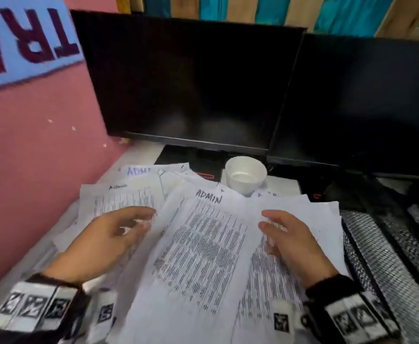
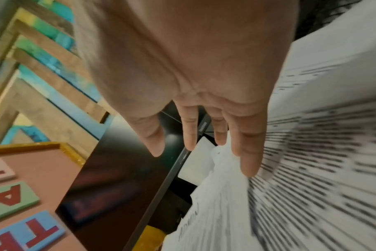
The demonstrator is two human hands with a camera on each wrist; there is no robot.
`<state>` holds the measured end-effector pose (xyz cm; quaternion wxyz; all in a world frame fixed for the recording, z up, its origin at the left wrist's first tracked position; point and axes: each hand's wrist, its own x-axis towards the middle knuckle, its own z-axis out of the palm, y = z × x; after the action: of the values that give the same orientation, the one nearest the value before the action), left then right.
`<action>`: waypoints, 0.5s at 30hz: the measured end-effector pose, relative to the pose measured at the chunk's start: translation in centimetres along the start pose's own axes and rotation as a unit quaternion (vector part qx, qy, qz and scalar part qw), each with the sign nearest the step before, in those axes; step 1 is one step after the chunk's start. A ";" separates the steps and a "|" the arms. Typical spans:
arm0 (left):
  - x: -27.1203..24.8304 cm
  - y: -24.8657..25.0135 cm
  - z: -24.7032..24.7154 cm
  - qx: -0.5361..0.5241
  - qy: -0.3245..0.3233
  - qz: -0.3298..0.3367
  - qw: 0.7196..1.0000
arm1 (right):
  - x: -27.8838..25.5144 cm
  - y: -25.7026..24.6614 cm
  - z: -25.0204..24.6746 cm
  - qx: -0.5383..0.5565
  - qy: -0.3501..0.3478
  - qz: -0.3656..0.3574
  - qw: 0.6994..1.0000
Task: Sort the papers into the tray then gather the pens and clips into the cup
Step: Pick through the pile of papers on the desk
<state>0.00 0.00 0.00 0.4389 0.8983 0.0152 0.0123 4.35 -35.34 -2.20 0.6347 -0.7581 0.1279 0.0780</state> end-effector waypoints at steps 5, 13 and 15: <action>-1.9 -0.5 0.8 0.023 0.007 -0.057 0.998 | -1.6 1.2 0.4 0.079 0.003 0.056 0.995; -3.9 -1.3 2.5 0.118 -0.119 -0.094 0.981 | -6.0 0.2 3.0 0.159 -0.013 0.084 0.984; -4.3 -1.2 3.0 0.112 -0.128 -0.097 0.981 | -6.4 0.9 4.0 0.174 -0.005 0.066 0.983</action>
<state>-4.16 -1.83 -2.80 0.3327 0.9302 0.0470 -0.1476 -1.81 -30.97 -1.98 0.7507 -0.6259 0.1859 0.1001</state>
